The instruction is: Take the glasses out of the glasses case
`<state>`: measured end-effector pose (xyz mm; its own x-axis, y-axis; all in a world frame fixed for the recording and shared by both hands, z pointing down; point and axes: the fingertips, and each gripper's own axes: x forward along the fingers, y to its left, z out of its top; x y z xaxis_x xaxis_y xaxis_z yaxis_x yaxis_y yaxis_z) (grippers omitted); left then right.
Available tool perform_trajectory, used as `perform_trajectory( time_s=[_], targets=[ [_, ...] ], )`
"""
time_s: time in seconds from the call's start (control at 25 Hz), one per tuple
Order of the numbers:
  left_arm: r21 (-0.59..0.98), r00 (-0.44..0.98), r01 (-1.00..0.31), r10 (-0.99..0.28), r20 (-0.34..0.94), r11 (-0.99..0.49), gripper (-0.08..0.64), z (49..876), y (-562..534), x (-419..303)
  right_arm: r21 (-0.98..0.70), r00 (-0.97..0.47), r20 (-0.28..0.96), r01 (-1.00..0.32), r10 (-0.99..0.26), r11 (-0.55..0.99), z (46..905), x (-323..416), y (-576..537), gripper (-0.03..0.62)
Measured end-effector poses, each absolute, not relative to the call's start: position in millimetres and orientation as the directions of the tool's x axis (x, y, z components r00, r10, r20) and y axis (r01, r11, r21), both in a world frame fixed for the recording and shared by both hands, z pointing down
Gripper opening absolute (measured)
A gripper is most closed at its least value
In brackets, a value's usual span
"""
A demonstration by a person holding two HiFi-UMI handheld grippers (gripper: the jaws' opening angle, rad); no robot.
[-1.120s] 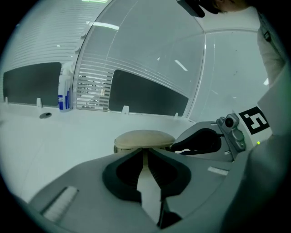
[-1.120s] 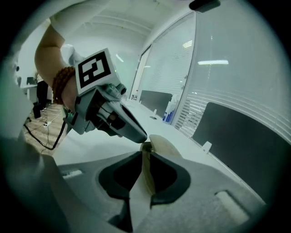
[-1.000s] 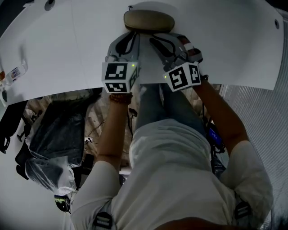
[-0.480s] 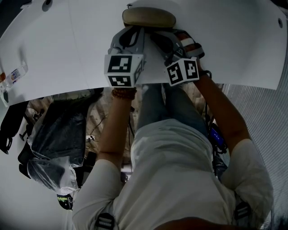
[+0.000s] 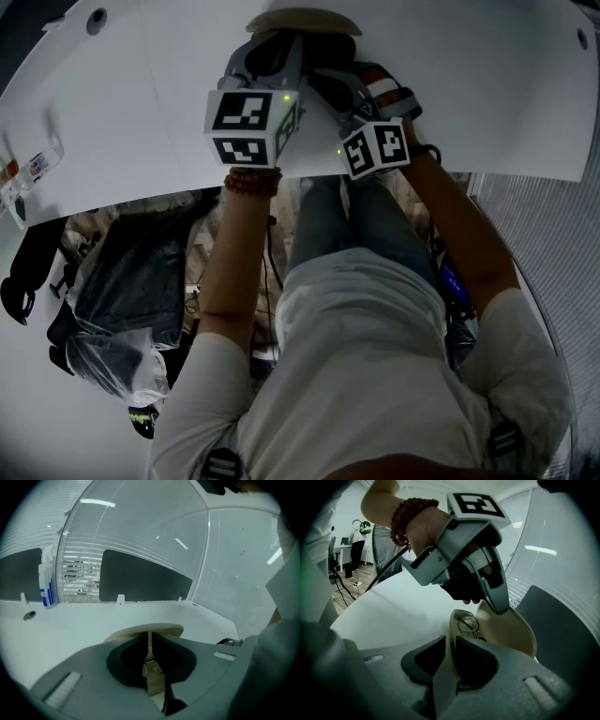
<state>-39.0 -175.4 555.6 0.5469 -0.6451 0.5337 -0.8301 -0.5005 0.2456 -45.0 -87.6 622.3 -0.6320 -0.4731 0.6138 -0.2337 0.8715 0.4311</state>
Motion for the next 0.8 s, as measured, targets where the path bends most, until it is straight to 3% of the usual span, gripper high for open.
perform_trajectory(
  time_s=[0.8],
  targets=[
    [0.069, 0.509, -0.701, -0.430, 0.745, -0.710, 0.026, 613, -248, -39, 0.455, -0.650, 0.622, -0.154, -0.437, 0.877, 639, -45, -85, 0.080]
  ],
)
